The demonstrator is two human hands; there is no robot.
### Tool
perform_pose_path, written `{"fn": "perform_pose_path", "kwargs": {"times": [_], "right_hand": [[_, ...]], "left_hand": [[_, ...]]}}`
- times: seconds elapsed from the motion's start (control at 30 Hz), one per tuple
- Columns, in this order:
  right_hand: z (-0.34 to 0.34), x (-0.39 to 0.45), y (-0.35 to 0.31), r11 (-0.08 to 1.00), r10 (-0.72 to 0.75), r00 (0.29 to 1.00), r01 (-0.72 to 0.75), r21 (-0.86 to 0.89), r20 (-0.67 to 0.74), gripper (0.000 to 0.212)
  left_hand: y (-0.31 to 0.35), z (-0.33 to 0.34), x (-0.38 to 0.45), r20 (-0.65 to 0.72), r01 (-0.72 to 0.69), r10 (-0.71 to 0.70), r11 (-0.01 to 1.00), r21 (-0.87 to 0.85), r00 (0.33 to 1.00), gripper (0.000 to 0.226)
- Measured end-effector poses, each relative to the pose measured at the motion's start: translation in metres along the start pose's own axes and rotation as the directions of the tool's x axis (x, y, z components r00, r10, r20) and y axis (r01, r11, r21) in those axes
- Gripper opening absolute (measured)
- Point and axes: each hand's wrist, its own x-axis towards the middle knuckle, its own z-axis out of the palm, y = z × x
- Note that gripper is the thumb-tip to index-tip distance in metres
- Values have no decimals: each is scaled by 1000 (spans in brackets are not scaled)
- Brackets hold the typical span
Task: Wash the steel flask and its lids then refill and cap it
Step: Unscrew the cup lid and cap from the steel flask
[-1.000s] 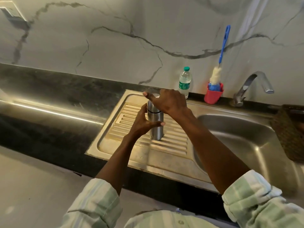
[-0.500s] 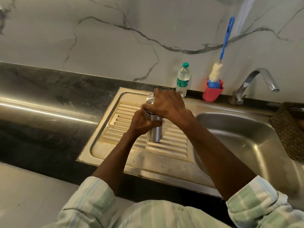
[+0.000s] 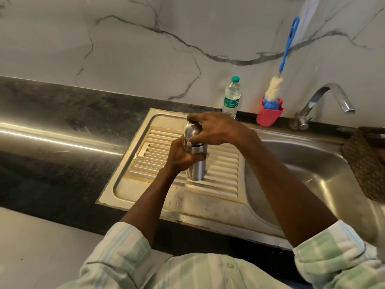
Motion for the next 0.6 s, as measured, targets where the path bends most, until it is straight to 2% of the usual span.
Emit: {"fn": "perform_pose_path", "kwargs": {"times": [0.1,0.23,0.3,0.37,0.47,0.53,0.6], "right_hand": [[-8,-5,4,994,-54,995,45,103,87,66],[-18,-3,-8,992,-121,984,126,-30,129,50],[-26,-5,-15,991,-122,976,131,-37,182,45],[-31,-6,-18,997,-80,981,82,-2,178,50],[-26,-4,-19,986,126,992,-122,-116,28,80],[-20,-2,-20,958,231,973,-227,-174,0,80],[-16,-1,-21,963,236,972,-233,-136,7,71]], "left_hand": [[-4,-5,3,64,34,-32,999,-21,997,61],[-1,-7,4,79,48,-47,999,-7,996,66],[3,-9,3,97,26,-29,999,31,995,64],[6,-11,3,131,20,-24,999,30,991,63],[11,-14,3,173,61,-58,998,-7,983,65],[16,-17,3,202,81,-85,996,30,976,64],[23,-20,3,222,84,-97,994,67,970,68]]}}
